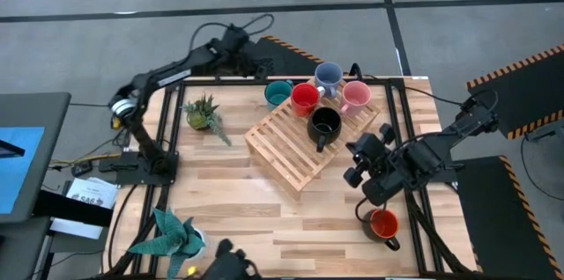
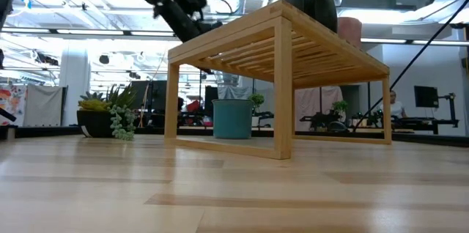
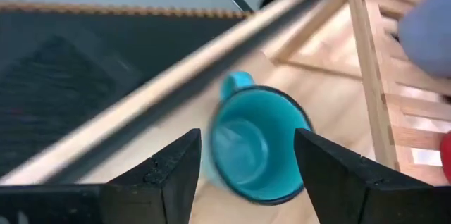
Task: Place coffee mugs
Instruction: Put the blue mug on the shelf
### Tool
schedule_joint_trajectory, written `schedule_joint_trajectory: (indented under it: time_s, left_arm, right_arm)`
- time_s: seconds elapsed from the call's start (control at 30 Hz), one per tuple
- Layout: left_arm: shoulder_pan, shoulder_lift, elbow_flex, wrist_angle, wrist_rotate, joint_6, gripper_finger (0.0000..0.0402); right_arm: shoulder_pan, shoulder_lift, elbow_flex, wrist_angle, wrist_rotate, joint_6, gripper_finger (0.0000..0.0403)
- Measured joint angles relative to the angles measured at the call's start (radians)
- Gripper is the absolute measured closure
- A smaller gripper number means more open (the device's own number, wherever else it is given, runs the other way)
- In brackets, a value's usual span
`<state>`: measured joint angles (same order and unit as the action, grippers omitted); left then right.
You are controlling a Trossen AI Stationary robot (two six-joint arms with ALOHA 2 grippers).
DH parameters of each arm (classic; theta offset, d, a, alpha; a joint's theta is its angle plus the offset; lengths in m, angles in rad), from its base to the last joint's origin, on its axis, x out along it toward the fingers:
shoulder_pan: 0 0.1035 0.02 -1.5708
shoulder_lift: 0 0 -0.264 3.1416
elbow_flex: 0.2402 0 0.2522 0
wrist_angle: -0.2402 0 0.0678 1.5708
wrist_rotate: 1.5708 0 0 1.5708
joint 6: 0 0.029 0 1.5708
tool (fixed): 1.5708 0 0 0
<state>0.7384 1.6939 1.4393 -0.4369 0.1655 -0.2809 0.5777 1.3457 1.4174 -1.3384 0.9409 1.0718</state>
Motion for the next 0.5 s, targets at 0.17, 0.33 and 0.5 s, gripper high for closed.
schedule_joint_trajectory:
  time_s: [0.17, 0.33, 0.5]
  left_arm:
    - [-0.021, 0.096, 0.014, -0.002, 0.045, -0.03, 0.019]
    - [-0.022, 0.127, 0.014, -0.01, 0.009, -0.046, 0.0189]
    - [-0.038, 0.133, 0.015, -0.024, -0.037, -0.058, 0.0189]
  right_arm:
    - [0.019, 0.0, 0.0, 0.0, 0.0, 0.0, 0.0355]
    - [0.034, 0.0, 0.0, 0.0, 0.0, 0.001, 0.0355]
    - [0.038, 0.0, 0.0, 0.003, 0.0, 0.001, 0.0355]
